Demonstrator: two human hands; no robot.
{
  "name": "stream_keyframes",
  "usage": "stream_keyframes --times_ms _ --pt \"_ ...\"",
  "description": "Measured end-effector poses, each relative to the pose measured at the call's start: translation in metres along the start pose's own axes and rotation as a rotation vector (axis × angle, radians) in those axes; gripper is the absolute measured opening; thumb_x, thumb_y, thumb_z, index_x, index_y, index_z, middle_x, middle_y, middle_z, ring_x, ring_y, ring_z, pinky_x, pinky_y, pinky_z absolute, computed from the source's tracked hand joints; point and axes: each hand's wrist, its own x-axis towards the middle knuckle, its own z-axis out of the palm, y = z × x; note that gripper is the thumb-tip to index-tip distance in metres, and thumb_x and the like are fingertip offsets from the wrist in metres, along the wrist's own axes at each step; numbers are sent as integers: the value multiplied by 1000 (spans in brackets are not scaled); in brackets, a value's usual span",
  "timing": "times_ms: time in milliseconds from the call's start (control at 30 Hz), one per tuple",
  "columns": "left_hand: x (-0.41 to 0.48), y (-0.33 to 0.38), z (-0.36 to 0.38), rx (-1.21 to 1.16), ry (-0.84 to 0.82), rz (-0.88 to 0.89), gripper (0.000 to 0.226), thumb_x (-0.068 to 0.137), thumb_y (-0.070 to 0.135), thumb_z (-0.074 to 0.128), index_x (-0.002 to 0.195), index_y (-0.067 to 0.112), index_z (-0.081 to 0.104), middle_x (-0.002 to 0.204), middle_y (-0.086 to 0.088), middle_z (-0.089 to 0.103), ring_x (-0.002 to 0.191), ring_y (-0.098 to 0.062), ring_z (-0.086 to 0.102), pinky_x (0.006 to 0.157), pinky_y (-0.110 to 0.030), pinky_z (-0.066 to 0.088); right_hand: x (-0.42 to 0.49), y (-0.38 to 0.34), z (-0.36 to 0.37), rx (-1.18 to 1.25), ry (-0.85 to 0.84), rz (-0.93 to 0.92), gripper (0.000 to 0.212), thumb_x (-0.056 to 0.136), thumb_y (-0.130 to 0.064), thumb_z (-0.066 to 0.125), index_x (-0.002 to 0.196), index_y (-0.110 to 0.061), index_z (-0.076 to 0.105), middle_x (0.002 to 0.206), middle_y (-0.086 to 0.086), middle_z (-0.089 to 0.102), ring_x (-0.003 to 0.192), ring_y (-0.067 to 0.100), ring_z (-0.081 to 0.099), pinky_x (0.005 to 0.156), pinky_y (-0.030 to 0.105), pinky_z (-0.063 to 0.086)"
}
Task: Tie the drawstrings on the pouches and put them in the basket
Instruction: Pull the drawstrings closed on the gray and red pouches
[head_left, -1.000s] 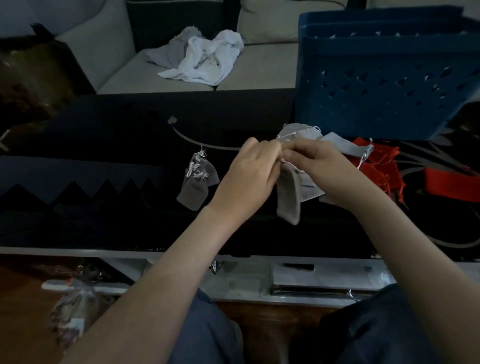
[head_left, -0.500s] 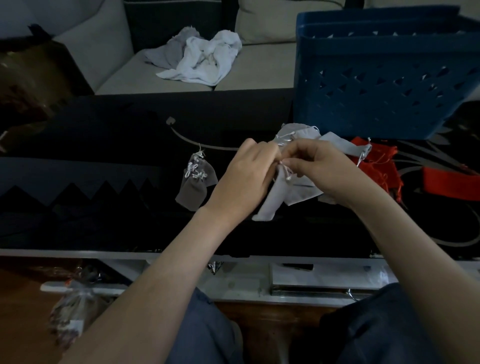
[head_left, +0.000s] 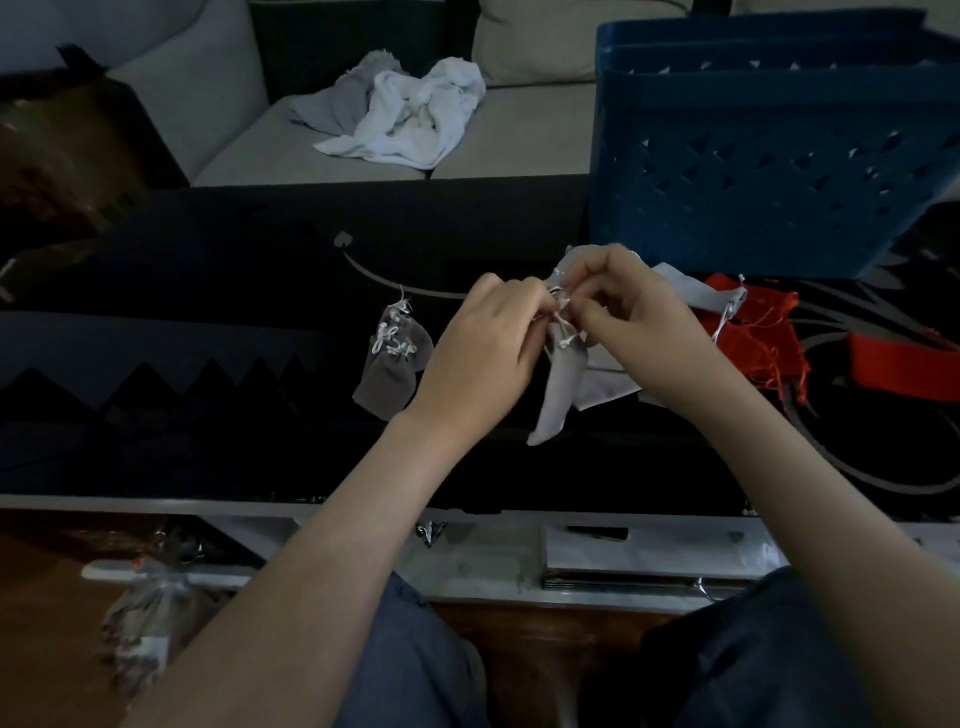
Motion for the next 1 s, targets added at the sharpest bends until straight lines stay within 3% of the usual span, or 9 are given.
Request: stream_keyframes --times_ms 133,267,467,567,700,833,1000 --pt "0 -1 0 14 16 6 5 91 7 58 91 3 61 79 -2 58 81 -13 46 63 -32 42 0 0 -3 -25 -80 36 19 94 -9 54 110 -14 63 90 -1 65 78 -2 58 73 17 48" --pt "0 2 -1 1 18 10 13 92 12 54 90 2 62 77 -3 58 80 -15 46 62 -37 44 0 0 0 -5 -81 91 13 94 -9 55 99 -12 66 88 0 66 67 -8 57 67 10 46" --pt "1 9 -5 -10 -3 2 32 89 28 46 97 3 64 78 -1 58 81 -19 50 63 -39 47 2 4 1 6 -38 130 11 92 -10 57 88 -14 65 81 -2 64 64 -6 55 66 12 46" --pt "0 11 -3 -66 30 -197 26 91 22 55 112 7 55 87 1 51 84 -18 54 68 -33 48 3 5 4 -15 -28 116 11 92 -9 56 88 -15 65 84 1 64 66 -5 54 66 12 46" --pt "2 4 1 -31 168 -351 25 84 16 69 92 16 46 87 1 49 81 -19 52 67 -32 47 4 6 5 25 -32 103 13 92 -7 56 85 -16 63 84 1 62 73 2 55 69 16 47" --pt "-1 -1 4 41 125 -312 10 87 17 67 88 8 62 92 -1 48 86 -21 54 70 -34 50 4 7 7 44 -42 103 12 92 -7 56 86 -14 63 84 3 62 75 5 56 68 18 49" --pt "1 -2 5 52 145 -201 10 87 11 64 89 2 67 93 -10 57 86 -22 56 66 -37 51 4 5 7 56 -28 98 12 92 -7 56 87 -14 64 86 4 64 78 9 57 71 19 49"
